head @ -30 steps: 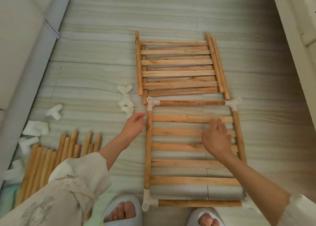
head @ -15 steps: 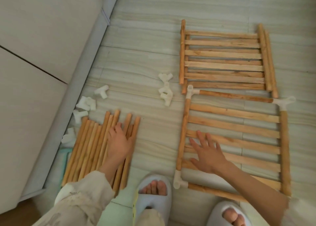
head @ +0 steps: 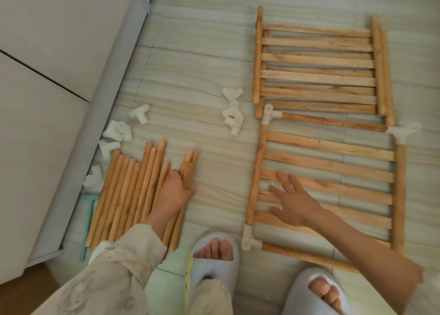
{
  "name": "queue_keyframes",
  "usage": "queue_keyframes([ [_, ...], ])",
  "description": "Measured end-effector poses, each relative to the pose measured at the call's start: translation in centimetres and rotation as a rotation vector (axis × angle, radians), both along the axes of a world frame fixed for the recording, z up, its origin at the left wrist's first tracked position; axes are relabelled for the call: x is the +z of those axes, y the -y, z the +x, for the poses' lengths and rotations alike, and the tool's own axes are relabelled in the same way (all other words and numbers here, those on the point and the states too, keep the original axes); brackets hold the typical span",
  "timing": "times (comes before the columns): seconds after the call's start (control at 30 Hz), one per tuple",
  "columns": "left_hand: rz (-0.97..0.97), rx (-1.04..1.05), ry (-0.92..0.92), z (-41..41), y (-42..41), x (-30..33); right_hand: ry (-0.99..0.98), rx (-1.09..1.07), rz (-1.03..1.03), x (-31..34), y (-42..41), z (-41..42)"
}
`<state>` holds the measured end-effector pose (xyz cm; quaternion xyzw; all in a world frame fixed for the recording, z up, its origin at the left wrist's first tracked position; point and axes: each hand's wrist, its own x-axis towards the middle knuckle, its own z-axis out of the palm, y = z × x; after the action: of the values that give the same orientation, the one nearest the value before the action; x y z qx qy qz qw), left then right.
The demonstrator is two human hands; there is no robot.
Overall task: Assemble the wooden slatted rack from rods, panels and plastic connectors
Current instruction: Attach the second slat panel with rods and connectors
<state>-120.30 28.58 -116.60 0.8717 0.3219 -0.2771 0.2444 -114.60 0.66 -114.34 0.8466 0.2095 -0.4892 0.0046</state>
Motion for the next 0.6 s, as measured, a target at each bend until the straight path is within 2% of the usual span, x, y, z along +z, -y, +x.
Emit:
queue_keyframes([
  [0.17, -0.031, -0.007, 0.015, 0.4, -0.5, 0.0, -0.011, -0.016, 0.018, -0.1, 0.1, 0.0],
  [0.47, -0.052, 0.071, 0.183, 0.5, -1.9, 0.4, -0.022, -0.050, 0.044, -0.4, 0.3, -0.1],
  [0.6, 0.120, -0.029, 0.237, -0.3, -1.7, 0.7, -0.027, -0.060, 0.046, -0.4, 0.2, -0.1],
])
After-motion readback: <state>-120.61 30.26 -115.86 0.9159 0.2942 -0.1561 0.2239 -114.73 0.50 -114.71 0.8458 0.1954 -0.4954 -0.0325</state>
